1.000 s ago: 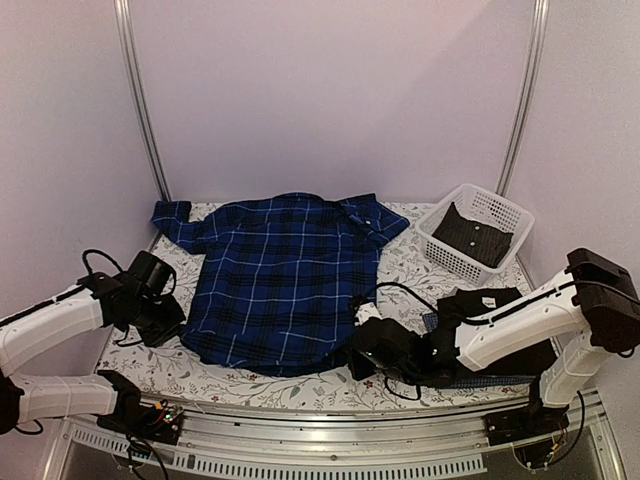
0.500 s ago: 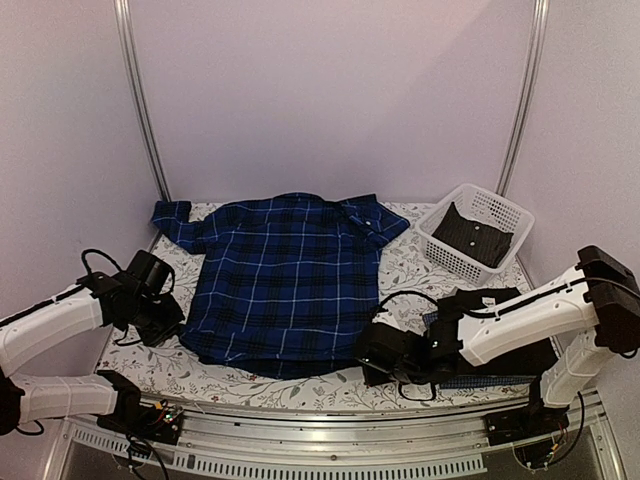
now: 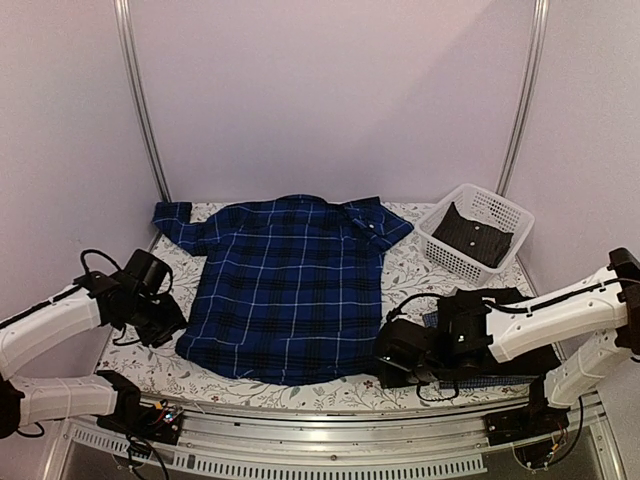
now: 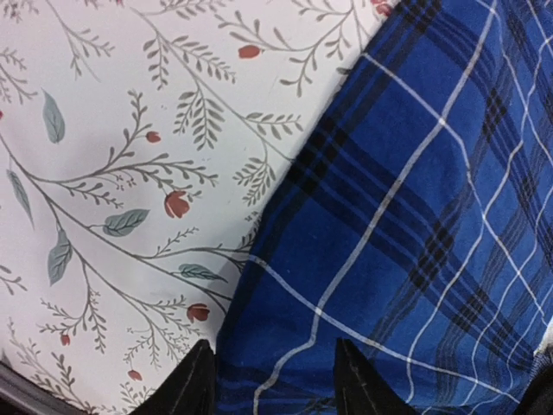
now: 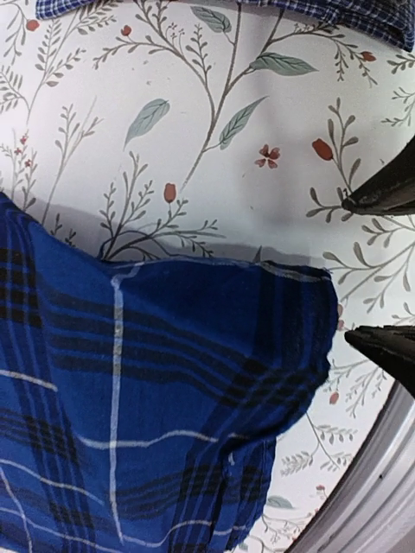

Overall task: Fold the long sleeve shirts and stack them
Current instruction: Adjust the flattened shirt at the center of the board.

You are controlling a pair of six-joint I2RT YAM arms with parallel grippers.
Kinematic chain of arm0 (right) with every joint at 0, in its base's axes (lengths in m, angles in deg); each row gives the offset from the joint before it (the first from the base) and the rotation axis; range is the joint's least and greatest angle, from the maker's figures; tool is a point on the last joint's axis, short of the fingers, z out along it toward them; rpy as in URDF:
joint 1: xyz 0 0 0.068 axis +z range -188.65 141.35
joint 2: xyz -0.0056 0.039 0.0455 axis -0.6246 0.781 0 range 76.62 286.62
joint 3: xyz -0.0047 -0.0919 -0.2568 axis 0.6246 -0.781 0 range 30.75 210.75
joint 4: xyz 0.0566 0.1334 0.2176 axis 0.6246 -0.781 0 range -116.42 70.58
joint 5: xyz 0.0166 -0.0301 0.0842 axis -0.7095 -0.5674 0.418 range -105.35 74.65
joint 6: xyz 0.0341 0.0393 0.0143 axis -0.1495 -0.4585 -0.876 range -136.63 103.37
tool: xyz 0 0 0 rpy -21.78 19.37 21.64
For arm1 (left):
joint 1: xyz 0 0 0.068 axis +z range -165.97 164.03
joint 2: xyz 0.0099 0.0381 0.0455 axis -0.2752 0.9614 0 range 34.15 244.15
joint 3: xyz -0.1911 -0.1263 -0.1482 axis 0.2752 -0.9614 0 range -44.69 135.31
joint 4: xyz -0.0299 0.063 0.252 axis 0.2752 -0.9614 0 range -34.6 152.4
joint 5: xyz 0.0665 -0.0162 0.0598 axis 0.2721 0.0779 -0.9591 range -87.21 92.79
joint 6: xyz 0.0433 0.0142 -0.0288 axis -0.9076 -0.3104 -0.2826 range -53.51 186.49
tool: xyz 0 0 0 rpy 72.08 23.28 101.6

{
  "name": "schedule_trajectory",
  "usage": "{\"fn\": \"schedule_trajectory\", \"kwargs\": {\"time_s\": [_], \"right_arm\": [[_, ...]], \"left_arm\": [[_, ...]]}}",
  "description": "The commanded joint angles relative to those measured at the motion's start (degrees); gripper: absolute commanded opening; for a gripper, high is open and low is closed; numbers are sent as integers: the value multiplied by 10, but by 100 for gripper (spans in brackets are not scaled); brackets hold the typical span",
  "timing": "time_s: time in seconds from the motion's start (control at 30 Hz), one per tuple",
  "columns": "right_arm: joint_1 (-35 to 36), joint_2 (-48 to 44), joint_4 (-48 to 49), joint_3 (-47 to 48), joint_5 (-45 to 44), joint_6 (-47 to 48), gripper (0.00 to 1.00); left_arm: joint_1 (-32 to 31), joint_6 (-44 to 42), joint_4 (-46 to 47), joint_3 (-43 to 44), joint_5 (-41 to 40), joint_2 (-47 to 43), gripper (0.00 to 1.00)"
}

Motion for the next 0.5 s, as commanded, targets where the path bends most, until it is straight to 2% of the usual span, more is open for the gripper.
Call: {"fn": "schedule_trajectory", "kwargs": {"time_s": [0.0,0.13,0.27,0.47], "right_arm": [[5,-71,-46,33,-5,18,47],[-30,-80,-44,80,28,63,50],[-91,-40,12,111,85,122,49],[-146,50,117,100,179,156,42]], "left_arm": [[7,-39,-26,82,-23,-12,48],[7,-95,24,124,33,20,47],[-3,-130,117,127,147,97,46],[-22,-146,232,119,195,217,45]]}}
